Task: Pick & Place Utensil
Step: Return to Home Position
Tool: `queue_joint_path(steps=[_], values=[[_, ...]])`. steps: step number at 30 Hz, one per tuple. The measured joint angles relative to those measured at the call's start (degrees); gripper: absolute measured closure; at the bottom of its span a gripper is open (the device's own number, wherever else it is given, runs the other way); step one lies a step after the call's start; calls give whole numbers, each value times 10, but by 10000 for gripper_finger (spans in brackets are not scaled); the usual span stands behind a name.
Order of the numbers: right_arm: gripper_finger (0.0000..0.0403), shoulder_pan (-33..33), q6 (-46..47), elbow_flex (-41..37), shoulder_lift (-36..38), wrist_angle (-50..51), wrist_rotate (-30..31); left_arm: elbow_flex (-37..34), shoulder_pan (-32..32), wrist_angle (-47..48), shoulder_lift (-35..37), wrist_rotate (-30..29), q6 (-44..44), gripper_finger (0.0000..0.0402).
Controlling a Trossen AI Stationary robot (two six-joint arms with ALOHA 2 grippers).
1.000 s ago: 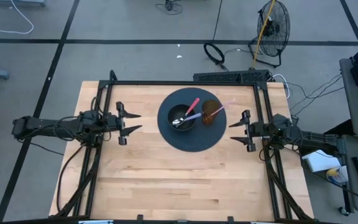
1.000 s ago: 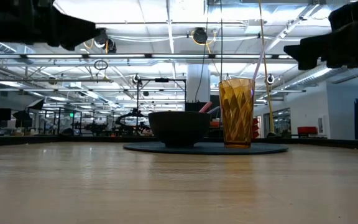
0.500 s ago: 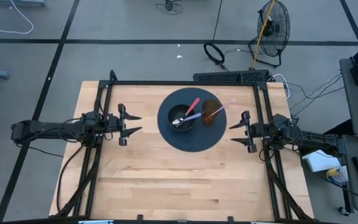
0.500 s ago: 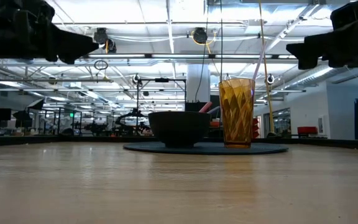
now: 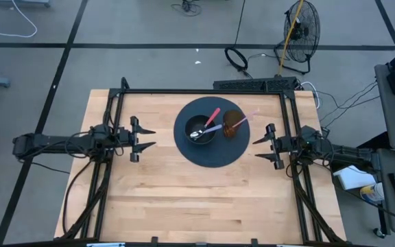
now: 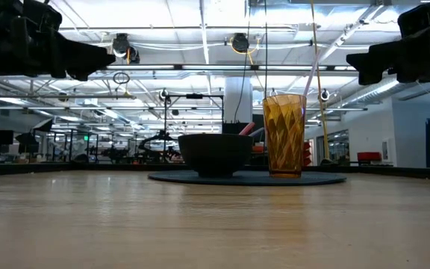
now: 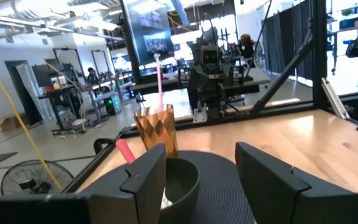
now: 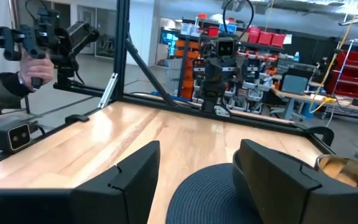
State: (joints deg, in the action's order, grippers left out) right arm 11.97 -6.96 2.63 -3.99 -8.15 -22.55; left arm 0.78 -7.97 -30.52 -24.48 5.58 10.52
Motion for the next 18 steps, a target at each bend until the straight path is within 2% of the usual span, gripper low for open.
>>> queue_joint_path(steps=[7, 18], values=[[187, 0, 1, 0, 37, 19, -1, 0, 0, 46, 56, 0, 4, 201], [190, 0, 1, 0, 38, 32, -1, 1, 0, 160, 172, 0, 4, 201]])
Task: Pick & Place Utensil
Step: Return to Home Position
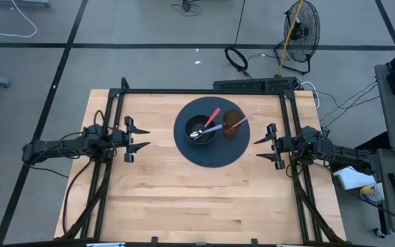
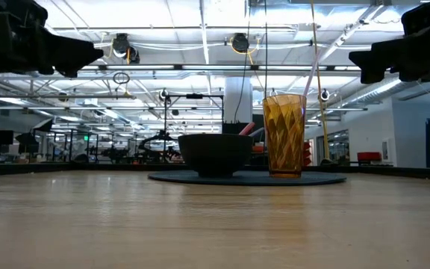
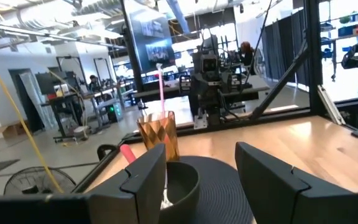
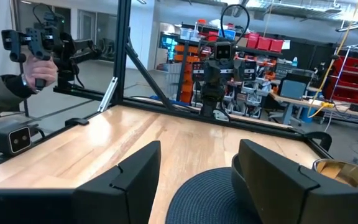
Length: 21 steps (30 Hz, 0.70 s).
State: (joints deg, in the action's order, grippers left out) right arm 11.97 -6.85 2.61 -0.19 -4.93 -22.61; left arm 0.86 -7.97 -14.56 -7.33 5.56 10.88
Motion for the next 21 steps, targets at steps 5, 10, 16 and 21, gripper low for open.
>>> queue_joint_path(steps=[5, 10, 16, 21], values=[[191, 0, 1, 0, 0, 0, -1, 0, 0, 51, 39, 13, -5, 201], [191, 0, 1, 0, 0, 0, -2, 0, 6, 89, 72, 25, -9, 201], [192, 0, 2, 0, 0, 4, -2, 0, 29, 112, 71, 20, -14, 201], [192, 0, 4, 0, 0, 6, -2, 0, 53, 129, 71, 9, -16, 201]])
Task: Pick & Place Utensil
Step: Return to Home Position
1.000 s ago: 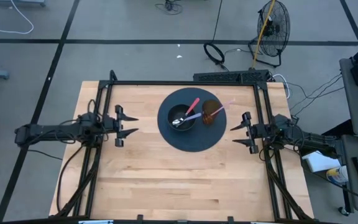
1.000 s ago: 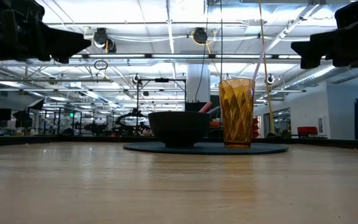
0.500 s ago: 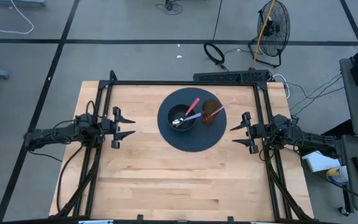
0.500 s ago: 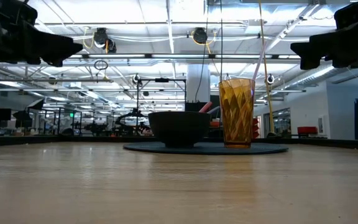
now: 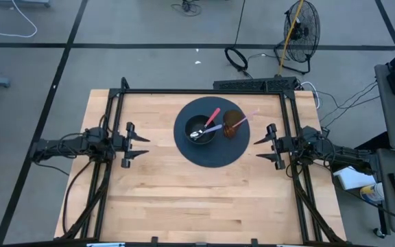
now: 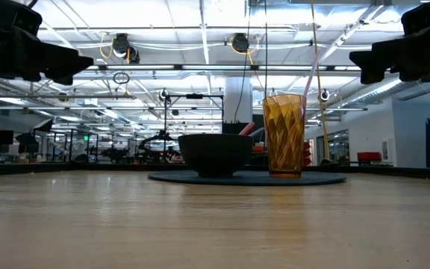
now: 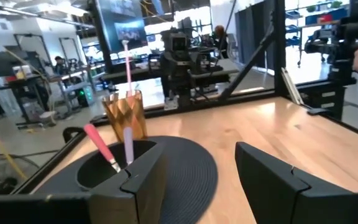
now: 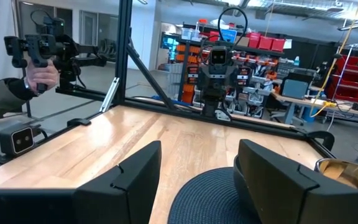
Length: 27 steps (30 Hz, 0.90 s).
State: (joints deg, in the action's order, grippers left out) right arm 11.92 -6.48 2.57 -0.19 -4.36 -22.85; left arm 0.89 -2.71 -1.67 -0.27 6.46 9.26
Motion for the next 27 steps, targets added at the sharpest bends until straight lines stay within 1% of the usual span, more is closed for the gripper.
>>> queue_joint_path(steps=[3, 7, 13, 16, 20, 24, 27], values=[[192, 0, -1, 0, 0, 7, -2, 0, 10, 3, 0, -22, 0, 201], [193, 0, -2, 0, 0, 22, -3, 0, 15, 4, 0, -26, 3, 201], [193, 0, 4, 0, 0, 30, 1, 0, 15, 5, 0, -64, 5, 201], [193, 0, 15, 0, 0, 24, 5, 0, 15, 5, 0, -67, 4, 201], [193, -1, 45, -10, 0, 19, 55, 0, 15, 5, 0, -67, 5, 201], [193, -5, 51, -18, -10, 17, 111, 0, 15, 5, 0, -68, 5, 202], [193, -17, 44, -18, -16, 18, 123, 0, 15, 5, 0, -68, 5, 201]])
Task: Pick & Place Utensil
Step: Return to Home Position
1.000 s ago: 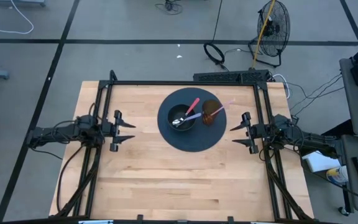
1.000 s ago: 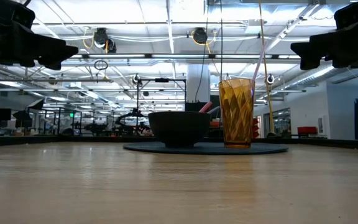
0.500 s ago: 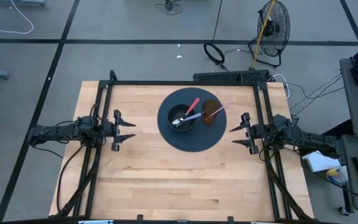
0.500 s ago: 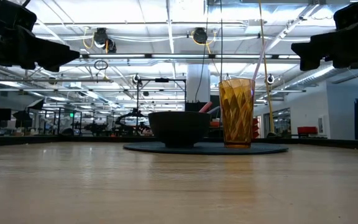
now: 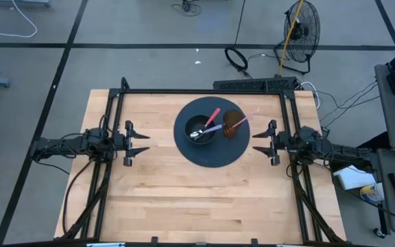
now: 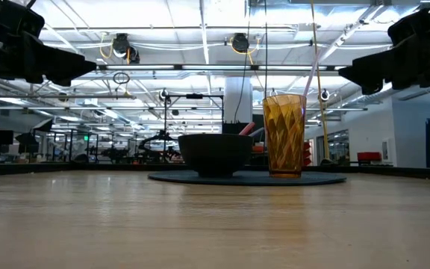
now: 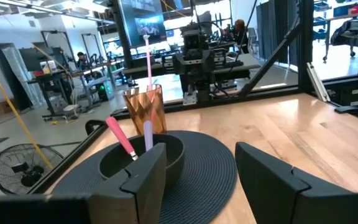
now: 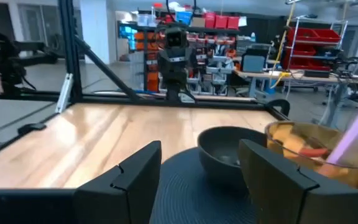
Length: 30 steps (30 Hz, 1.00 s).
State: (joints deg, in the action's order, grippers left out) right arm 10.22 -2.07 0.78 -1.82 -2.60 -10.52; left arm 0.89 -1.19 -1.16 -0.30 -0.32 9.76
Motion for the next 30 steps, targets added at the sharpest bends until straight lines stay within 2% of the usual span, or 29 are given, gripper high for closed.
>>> queue_joint_path(steps=[8, 30], values=[[193, -22, 7, 0, -3, -5, 0, 0, 0, 0, 0, 0, 0, 201], [193, -21, 14, 0, -3, -28, 0, 0, 0, 0, -1, 0, 0, 201]])
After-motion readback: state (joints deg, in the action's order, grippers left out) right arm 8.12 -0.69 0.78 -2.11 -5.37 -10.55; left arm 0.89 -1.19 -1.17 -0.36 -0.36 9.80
